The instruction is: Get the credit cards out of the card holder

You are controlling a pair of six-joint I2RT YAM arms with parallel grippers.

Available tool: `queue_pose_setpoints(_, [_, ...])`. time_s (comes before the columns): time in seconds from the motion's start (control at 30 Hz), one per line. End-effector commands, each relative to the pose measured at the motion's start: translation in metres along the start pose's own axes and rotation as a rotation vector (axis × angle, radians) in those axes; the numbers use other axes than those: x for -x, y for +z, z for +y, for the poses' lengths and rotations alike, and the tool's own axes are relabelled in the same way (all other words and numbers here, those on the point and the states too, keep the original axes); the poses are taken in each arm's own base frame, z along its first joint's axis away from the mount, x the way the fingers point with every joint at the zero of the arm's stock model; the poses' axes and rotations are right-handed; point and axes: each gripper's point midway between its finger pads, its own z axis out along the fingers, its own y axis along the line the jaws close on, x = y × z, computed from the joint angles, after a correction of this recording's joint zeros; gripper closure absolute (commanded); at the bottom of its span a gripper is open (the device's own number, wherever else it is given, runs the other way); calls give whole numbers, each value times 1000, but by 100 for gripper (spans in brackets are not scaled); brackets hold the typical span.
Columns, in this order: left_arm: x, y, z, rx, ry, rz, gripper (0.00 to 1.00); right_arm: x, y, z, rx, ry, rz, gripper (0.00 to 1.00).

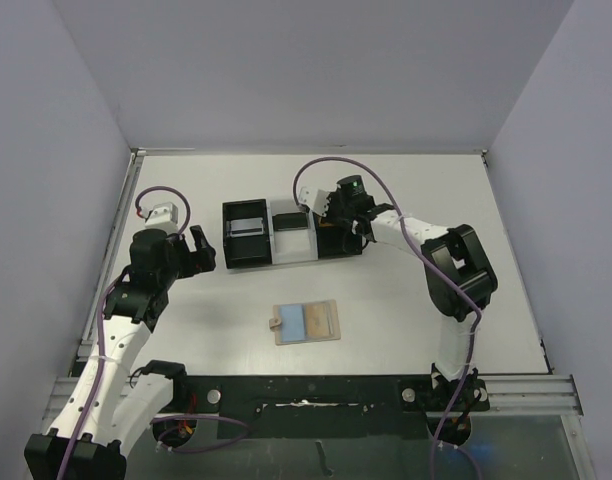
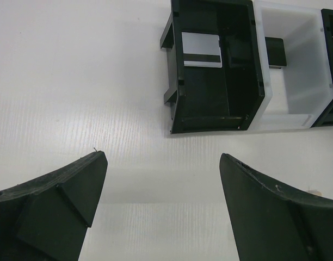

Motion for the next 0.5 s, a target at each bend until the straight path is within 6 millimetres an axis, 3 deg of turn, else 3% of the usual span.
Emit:
queue_pose_setpoints(0.0, [17, 0, -8, -39, 16, -62, 16, 16, 1, -28, -77, -70, -43, 99])
queue_pose_setpoints(0.47, [15, 2, -9, -50, 23, -51, 16, -3, 21, -2, 19, -86, 5, 86])
